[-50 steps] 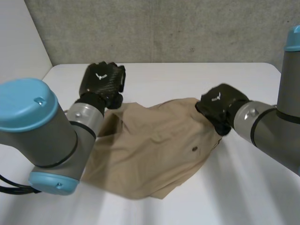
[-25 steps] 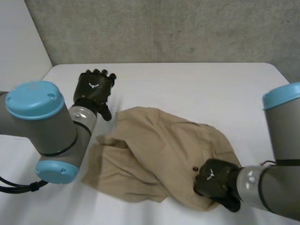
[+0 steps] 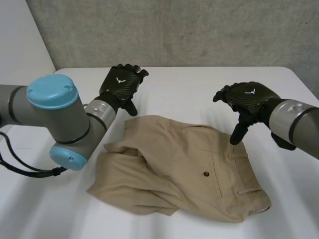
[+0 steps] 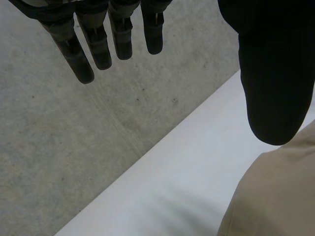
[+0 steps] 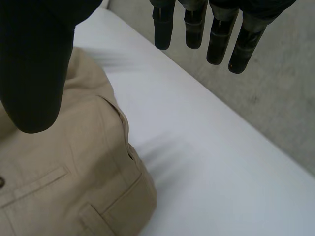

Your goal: Fold the shorts.

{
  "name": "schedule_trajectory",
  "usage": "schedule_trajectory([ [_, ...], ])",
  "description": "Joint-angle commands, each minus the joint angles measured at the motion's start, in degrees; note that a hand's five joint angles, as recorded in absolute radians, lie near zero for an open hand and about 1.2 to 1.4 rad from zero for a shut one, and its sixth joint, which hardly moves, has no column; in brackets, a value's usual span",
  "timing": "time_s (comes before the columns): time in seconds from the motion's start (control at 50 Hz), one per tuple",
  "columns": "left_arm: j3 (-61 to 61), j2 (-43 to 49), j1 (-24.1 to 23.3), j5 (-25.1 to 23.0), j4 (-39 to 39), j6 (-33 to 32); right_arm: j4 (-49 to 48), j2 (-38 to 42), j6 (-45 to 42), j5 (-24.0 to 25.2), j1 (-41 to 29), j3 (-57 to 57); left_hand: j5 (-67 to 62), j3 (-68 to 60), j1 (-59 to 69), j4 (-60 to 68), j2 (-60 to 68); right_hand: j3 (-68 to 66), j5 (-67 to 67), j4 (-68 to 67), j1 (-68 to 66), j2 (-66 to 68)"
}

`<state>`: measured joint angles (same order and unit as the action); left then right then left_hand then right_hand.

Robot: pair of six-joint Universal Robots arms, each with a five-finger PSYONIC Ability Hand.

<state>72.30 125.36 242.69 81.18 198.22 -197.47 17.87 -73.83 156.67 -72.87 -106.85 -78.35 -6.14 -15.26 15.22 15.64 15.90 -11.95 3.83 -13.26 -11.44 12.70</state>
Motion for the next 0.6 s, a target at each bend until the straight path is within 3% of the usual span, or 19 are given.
schedule_trajectory([
  [0.02,-5.50,5.42,0.85,-1.20,-2.04,-0.02,0.76,13.42,3.99,-4.55,-0.55,7.58,-3.49,-4.38,4.42,4.00,3.73,1.95,-3.83,3.26,1.44,-2.70],
  [0.1,-5.77,5.78,1.91,-3.22,-4.59,0.16,0.50,19.49,4.78,-7.63,-0.55,11.01,-3.49,-4.38,4.42,4.00,3.73,1.39,-3.26,2.69,0.87,-2.13],
  [0.22,-4.89,5.34,2.52,-3.49,-5.65,2.53,0.41,24.43,5.58,-8.17,-0.99,13.92,-3.49,-4.38,4.42,4.00,3.73,-8.03,6.16,-6.73,-8.55,7.28],
  [0.26,-4.01,5.16,3.14,-3.49,-5.74,2.97,0.32,25.05,5.58,-8.08,-1.26,14.54,-3.49,-4.38,4.42,4.00,3.73,-24.97,23.10,-23.67,-25.49,24.22],
  [0.28,-3.75,5.07,3.23,-3.58,-5.65,2.97,0.23,25.05,5.58,-8.00,-1.26,14.63,-3.49,-4.38,4.42,4.00,3.73,-37.03,35.16,-35.73,-37.55,36.29],
  [0.3,-3.39,4.90,3.32,-3.58,-5.65,2.97,0.15,24.87,5.66,-7.82,-1.34,14.63,-3.49,-4.38,4.42,4.00,3.73,-61.47,59.59,-60.16,-61.99,60.72],
  [0.32,-3.04,4.46,3.40,-3.58,-5.65,2.97,-0.20,24.52,5.75,-7.56,-1.52,14.63,-3.32,-4.21,4.25,3.83,3.56,-67.98,66.11,-66.68,-68.50,67.24],
  [0.42,-2.78,3.49,3.93,-3.84,-5.73,2.97,-0.21,20.75,5.49,-4.05,-3.19,14.02,-2.48,-3.37,3.41,2.99,2.72,-68.05,66.17,-66.74,-68.56,67.30],
  [0.6,-2.86,3.49,4.72,-4.81,-5.91,3.15,-2.14,5.20,2.51,0.88,-5.56,7.51,-1.64,-2.53,2.57,2.15,1.88,-68.05,66.17,-66.74,-68.56,67.30],
])
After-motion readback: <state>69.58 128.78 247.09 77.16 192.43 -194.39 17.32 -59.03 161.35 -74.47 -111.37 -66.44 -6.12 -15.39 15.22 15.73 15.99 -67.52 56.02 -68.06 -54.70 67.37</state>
